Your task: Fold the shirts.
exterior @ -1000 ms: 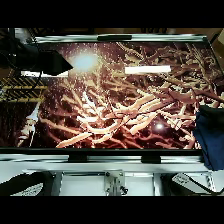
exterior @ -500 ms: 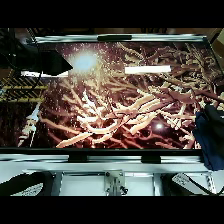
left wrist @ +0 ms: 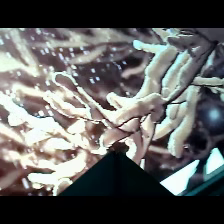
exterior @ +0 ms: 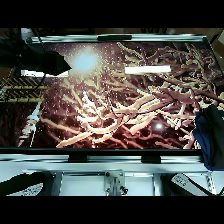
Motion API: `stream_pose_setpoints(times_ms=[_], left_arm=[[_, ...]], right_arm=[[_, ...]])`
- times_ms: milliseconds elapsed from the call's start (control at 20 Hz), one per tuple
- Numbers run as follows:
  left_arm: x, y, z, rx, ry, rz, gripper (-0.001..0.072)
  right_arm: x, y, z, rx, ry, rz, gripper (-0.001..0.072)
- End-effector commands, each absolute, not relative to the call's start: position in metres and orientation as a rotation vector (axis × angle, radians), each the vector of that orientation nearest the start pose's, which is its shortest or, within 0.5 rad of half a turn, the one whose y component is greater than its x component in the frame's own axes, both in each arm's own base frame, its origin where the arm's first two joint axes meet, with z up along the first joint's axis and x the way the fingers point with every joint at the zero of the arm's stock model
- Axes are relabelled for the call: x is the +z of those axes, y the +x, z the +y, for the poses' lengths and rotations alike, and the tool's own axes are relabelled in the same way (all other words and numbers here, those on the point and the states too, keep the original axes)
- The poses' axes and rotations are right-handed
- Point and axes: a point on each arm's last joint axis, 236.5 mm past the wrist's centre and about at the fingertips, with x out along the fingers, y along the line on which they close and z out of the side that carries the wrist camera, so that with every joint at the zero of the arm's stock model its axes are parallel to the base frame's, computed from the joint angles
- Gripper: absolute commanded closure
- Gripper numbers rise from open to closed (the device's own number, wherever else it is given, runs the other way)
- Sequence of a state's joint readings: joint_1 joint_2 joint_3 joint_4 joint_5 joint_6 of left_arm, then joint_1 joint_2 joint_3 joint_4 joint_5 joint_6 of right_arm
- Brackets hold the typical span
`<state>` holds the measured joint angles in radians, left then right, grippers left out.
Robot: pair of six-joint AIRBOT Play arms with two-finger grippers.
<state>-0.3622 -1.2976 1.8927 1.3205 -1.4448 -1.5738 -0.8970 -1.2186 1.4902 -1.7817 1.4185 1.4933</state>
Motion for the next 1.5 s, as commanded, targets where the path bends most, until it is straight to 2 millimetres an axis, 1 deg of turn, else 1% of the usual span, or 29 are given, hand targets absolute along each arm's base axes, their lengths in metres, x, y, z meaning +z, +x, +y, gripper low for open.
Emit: stream_pose_setpoints(times_ms=[0, 50, 100, 150, 200, 250, 300, 350, 400, 450, 500, 550, 650, 750, 800, 950, 1150, 1450], left_arm=[[0.210, 0.400, -0.141, -0.312, 0.239, 0.999, 0.0678], [0.190, 0.401, -0.116, -0.218, 0.310, 1.084, 0.0677], [0.173, 0.399, -0.094, -0.127, 0.371, 1.173, 0.0677], [0.155, 0.398, -0.079, -0.064, 0.416, 1.255, 0.0676], [0.138, 0.399, -0.078, -0.053, 0.415, 1.312, 0.0645], [0.125, 0.399, -0.086, -0.067, 0.385, 1.349, 0.0408], [0.115, 0.399, -0.095, -0.068, 0.337, 1.378, -0.0013], [0.109, 0.398, -0.102, -0.068, 0.296, 1.390, -0.0012], [0.105, 0.399, -0.110, -0.099, 0.275, 1.383, -0.0012], [0.102, 0.399, -0.116, -0.125, 0.263, 1.371, -0.0012], [0.098, 0.399, -0.122, -0.148, 0.254, 1.356, -0.0011], [0.090, 0.396, -0.125, -0.164, 0.248, 1.352, -0.0011], [0.070, 0.383, -0.127, -0.190, 0.237, 1.369, -0.0011], [0.054, 0.373, -0.122, -0.193, 0.240, 1.362, -0.0011], [0.051, 0.371, -0.120, -0.194, 0.237, 1.344, -0.0010], [0.052, 0.363, -0.116, -0.192, 0.237, 1.346, -0.0010], [0.053, 0.372, -0.119, -0.200, 0.231, 1.305, -0.0010], [0.053, 0.372, -0.119, -0.199, 0.232, 1.309, -0.0010]], right_arm=[[0.275, 0.349, -0.279, -0.599, 0.132, 0.653, 0.0188], [0.292, 0.382, -0.236, -0.483, 0.084, 0.605, 0.0188], [0.288, 0.403, -0.192, -0.384, 0.028, 0.633, 0.0193], [0.267, 0.415, -0.155, -0.318, -0.033, 0.723, 0.0194], [0.232, 0.418, -0.126, -0.303, -0.050, 0.860, 0.0193], [0.194, 0.416, -0.096, -0.274, -0.022, 1.008, 0.0192], [0.162, 0.411, -0.064, -0.195, 0.024, 1.144, 0.0192], [0.134, 0.406, -0.024, -0.070, 0.086, 1.266, 0.0192], [0.119, 0.402, 0.006, 0.030, 0.136, 1.341, 0.0192], [0.110, 0.400, 0.031, 0.104, 0.172, 1.387, 0.0192], [0.105, 0.400, 0.045, 0.133, 0.184, 1.406, 0.0192], [0.101, 0.401, 0.051, 0.128, 0.180, 1.419, 0.0192], [0.097, 0.406, 0.053, 0.106, 0.144, 1.407, 0.0192], [0.097, 0.411, 0.054, 0.092, 0.115, 1.385, 0.0192], [0.097, 0.411, 0.057, 0.104, 0.122, 1.384, 0.0192], [0.098, 0.411, 0.061, 0.117, 0.130, 1.383, 0.0192], [0.098, 0.411, 0.061, 0.117, 0.130, 1.383, 0.0192], [0.098, 0.411, 0.061, 0.117, 0.130, 1.383, 0.0192]])
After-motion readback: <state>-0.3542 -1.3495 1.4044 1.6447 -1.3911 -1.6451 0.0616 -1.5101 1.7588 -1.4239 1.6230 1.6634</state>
